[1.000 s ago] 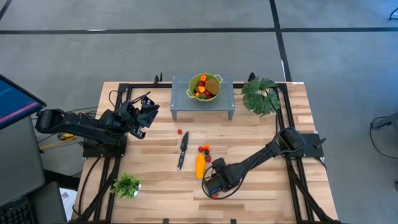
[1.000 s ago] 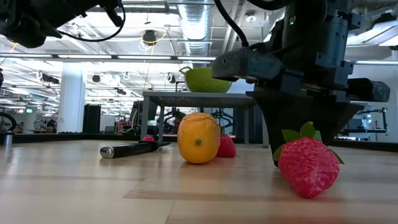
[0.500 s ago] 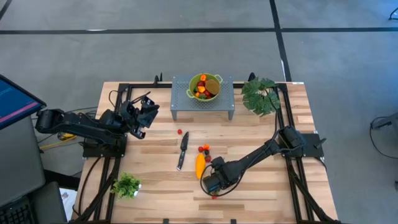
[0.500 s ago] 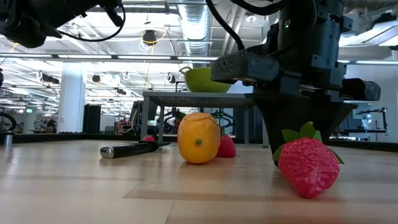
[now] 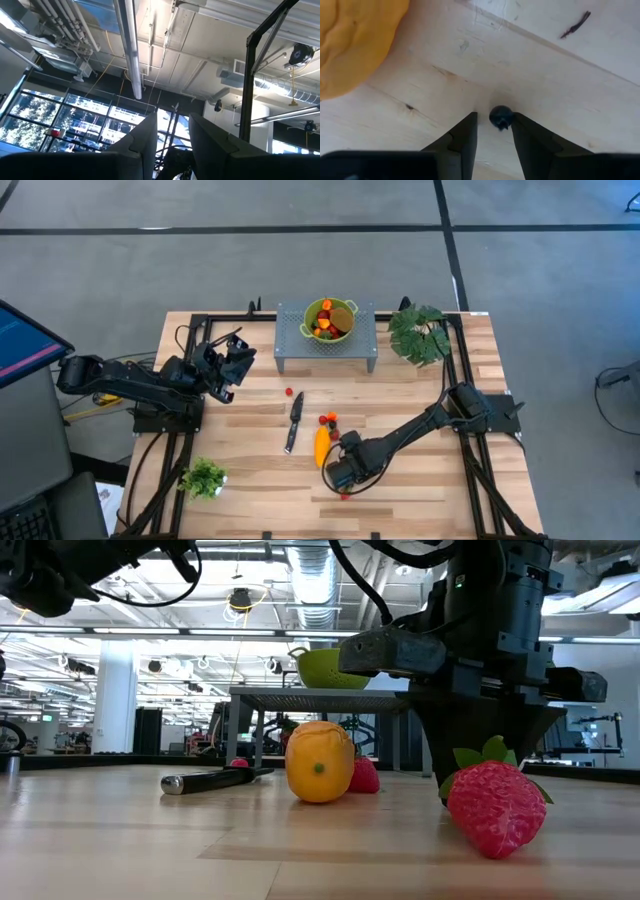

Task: Pick & Place Fruit
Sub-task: Put the blueberry into the green strainer bowl on the shelf

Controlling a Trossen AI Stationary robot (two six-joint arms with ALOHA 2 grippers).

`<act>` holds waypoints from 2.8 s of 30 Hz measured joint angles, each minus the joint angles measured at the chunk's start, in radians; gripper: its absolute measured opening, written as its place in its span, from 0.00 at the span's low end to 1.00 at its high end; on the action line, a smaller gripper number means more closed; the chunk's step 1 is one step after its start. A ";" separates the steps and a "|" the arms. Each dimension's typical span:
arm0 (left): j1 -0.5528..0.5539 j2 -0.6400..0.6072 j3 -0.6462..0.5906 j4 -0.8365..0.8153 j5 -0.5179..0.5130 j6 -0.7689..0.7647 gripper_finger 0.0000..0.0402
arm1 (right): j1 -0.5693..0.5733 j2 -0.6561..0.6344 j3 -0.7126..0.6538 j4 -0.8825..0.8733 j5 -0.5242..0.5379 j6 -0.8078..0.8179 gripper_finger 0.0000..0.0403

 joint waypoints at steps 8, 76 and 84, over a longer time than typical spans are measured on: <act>0.000 0.000 0.000 0.000 -0.004 0.000 0.26 | 0.000 0.000 0.000 0.000 0.001 0.000 0.29; 0.000 0.000 0.000 0.000 -0.003 0.000 0.26 | -0.737 0.000 0.855 -0.538 0.080 -1.467 0.13; 0.000 0.000 0.000 0.000 -0.003 0.000 0.26 | -0.793 0.000 0.855 -0.455 -0.036 -1.459 0.13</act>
